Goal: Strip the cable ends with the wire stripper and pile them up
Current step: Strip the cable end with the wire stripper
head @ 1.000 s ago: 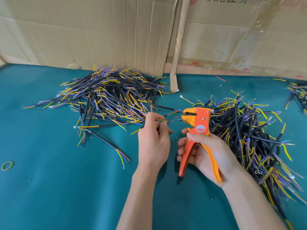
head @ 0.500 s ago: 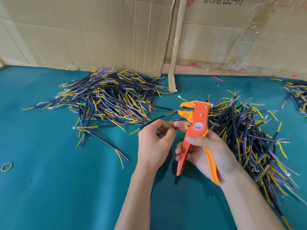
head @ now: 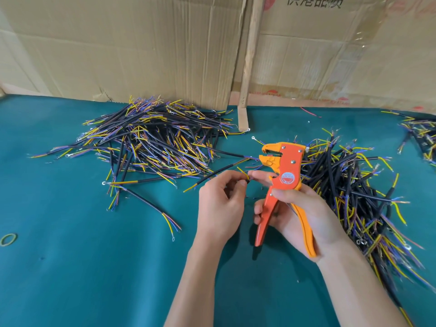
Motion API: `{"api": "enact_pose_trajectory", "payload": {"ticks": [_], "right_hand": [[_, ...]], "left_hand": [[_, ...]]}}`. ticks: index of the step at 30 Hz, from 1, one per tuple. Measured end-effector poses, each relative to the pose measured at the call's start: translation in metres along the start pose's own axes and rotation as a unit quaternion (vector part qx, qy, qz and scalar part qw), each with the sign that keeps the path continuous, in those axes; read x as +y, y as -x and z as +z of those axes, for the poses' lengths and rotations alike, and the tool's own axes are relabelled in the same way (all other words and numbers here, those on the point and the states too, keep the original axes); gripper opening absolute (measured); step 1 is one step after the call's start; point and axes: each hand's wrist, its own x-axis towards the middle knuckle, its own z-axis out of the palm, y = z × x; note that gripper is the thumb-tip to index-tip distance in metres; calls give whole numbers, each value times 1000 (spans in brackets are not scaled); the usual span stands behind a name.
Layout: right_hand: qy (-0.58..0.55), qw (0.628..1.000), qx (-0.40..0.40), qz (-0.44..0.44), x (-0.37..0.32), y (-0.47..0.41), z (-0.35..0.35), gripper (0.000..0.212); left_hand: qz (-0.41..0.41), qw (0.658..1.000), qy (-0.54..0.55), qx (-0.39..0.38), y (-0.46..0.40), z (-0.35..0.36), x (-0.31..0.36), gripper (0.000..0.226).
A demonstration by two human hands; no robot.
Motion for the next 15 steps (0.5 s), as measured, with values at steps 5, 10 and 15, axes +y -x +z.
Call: {"api": "enact_pose_trajectory", "payload": {"ticks": [5, 10, 15], "right_hand": [[21, 999, 27, 11, 1, -2, 4, 47], [31, 999, 24, 14, 2, -2, 4, 52], [20, 1000, 16, -4, 4, -3, 4, 54]], "left_hand": [[6, 999, 52, -13, 1, -2, 0, 48], [4, 999, 38, -28, -1, -3, -2, 24], [-30, 996, 74, -30, -2, -2, -1, 24]]}}
